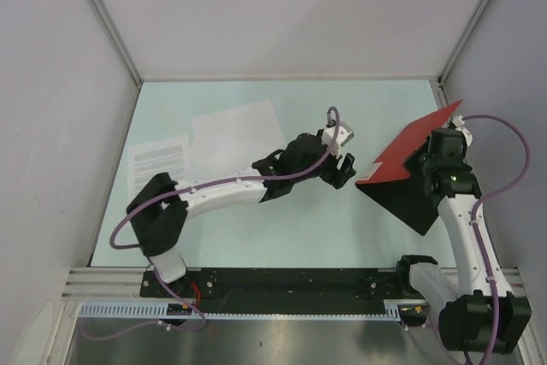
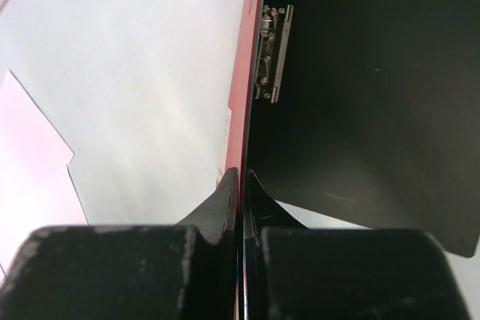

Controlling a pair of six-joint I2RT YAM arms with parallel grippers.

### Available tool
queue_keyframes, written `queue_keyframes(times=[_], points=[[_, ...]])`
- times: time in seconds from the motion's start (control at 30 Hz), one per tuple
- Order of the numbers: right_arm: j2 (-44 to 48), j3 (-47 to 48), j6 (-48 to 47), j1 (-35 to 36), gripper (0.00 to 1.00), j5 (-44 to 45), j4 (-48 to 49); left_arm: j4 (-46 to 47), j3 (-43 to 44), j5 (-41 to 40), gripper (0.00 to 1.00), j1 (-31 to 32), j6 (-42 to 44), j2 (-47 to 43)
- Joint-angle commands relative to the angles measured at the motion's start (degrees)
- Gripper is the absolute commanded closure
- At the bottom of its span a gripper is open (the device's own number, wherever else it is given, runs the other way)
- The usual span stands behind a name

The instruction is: Put the files into the folder

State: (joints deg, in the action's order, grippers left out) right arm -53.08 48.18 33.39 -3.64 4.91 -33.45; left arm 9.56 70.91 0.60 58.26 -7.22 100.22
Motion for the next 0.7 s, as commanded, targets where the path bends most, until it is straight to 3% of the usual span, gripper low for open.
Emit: queue_keyframes(times=[0.0, 0.1, 0.13, 0.2, 0.23, 0.27, 0.3, 0.5, 0.6, 0.67], points=[[-8.4, 6.8, -5.9, 7.3, 0.98, 4.8, 1.9, -2.5, -2.4, -0.4, 0.25, -1.7, -8.3, -8.1], [-18.1, 14.3, -7.1, 11.6, 0.81, 6.0, 2.7, -2.3, -5.4, 0.9, 0.25, -3.6, -12.0, -12.9], [-20.3, 16.3, -7.5, 14.6, 0.66, 6.4, 3.0, -2.2, -7.0, 1.7, 0.25, -4.2, -13.6, -14.0], [-27.2, 22.5, -7.9, 17.3, 0.53, 6.3, 3.1, -2.2, -8.4, 2.2, 0.25, -4.7, -14.7, -17.1], [-29.7, 24.7, -7.6, 19.5, 0.4, 6.9, 2.7, -2.4, -9.4, 2.4, 0.25, -4.9, -15.4, -18.2], [-33.0, 28.7, -7.4, 20.7, 0.35, 6.9, 2.7, -2.7, -9.7, 2.3, 0.25, -5.0, -15.5, -19.2], [-34.7, 29.9, -7.2, 21.6, 0.22, 6.6, 4.0, -4.0, -9.8, 2.1, 0.25, -5.1, -15.6, -21.0], [-43.1, 38.8, -7.3, 25.3, 0.04, -2.5, 11.2, -6.2, -11.5, -0.3, 0.24, -6.0, -16.1, -27.1], [-48.4, 39.1, -6.5, 21.8, 0.02, -12.8, 18.8, -6.2, -11.9, -2.4, 0.23, -6.1, -16.7, -28.6], [-51.0, 39.3, -5.1, 19.2, 0.0, -24.6, 22.3, -6.6, -11.4, -2.4, 0.23, -6.1, -17.5, -28.0]])
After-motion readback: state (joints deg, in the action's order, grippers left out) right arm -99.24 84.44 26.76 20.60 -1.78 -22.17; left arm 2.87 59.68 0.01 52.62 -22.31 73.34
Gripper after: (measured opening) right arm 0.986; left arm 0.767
